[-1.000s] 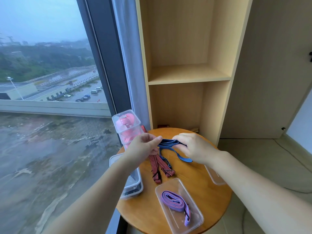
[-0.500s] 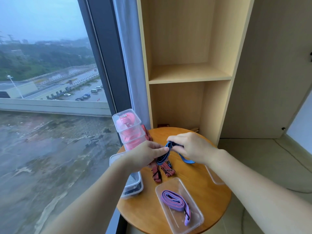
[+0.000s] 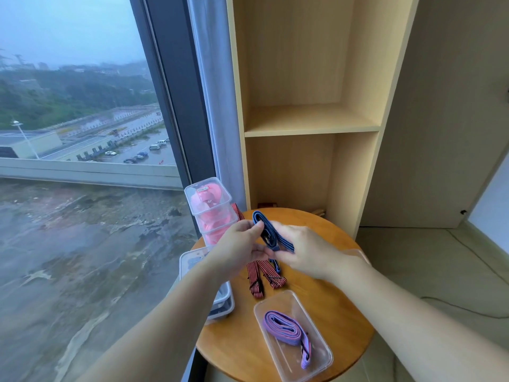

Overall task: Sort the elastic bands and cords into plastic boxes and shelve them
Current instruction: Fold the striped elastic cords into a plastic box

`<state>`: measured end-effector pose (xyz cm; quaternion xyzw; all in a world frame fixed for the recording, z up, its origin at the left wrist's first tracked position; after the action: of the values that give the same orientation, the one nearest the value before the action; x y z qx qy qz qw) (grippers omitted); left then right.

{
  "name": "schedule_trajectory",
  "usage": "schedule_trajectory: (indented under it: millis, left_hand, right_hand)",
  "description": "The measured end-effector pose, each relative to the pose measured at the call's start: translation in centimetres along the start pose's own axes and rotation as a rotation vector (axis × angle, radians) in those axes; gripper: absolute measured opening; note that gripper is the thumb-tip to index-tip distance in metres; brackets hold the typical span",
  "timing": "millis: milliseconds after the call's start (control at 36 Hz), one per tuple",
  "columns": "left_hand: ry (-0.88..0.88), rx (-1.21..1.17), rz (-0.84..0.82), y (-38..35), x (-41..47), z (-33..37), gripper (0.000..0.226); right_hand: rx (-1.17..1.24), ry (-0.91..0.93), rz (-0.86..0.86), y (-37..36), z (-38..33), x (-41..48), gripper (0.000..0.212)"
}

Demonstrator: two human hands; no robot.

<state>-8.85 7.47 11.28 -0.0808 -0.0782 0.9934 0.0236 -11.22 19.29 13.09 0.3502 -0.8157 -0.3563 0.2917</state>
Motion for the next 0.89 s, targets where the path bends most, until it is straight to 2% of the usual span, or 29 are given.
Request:
schedule_trajectory:
  millis: [83, 194, 250, 333, 417, 528, 667, 778, 889]
  left_hand:
    - [-0.037, -0.004, 0.009, 0.4, 0.2, 0.0, 0.011]
    - [-0.048, 0.007, 0.004, 1.0, 0.2, 0.1, 0.021]
    - [-0.042, 0.119, 0.011, 1.3, 0.3, 0.2, 0.011]
    - [-0.048, 0.310, 0.054, 1.8, 0.4, 0.4, 0.018]
    - [-0.054, 0.350, 0.026, 2.0, 0.3, 0.2, 0.013]
    - [-0.027, 0.432, -0.053, 2.0, 0.1, 0.0, 0.004]
    - [0.030, 0.483, -0.117, 1.0, 0.1, -0.4, 0.013]
    - [0.008, 0.446, -0.106, 0.5, 0.3, -0.5, 0.015]
    - [-0.030, 0.273, -0.071, 0.4, 0.5, -0.6, 0.013]
  right_hand:
    - [-0.088, 0.022, 0.043, 0.6, 0.0, -0.2, 0.053]
    - [-0.211, 0.036, 0.019, 0.7, 0.1, -0.5, 0.048]
    - [-0.240, 0.034, -0.022, 0.7, 0.1, -0.6, 0.039]
    - [-0.286, 0.037, -0.062, 0.8, 0.1, -0.7, 0.030]
    - [-0.313, 0.008, -0.062, 1.1, 0.5, -0.8, 0.026]
    - [-0.297, -0.038, -0.019, 1.6, 0.9, -0.8, 0.024]
    - [-0.256, -0.002, -0.011, 1.4, 0.3, -0.4, 0.021]
    - [-0.184, 0.007, 0.065, 1.8, -0.1, -0.1, 0.021]
    - [0.046, -0.002, 0.123, 1.4, 0.0, -0.3, 0.021]
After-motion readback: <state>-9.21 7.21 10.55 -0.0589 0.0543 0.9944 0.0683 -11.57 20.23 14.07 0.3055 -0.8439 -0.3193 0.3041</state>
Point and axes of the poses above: each hand's wrist, its own x-axis towards the middle knuckle, its own y-axis out of the back of the hand, z = x × y, the point moved 7 cm from there along x, towards the middle knuckle, and after that the axes turned 6 degrees about -z, right-handed, at the moved point
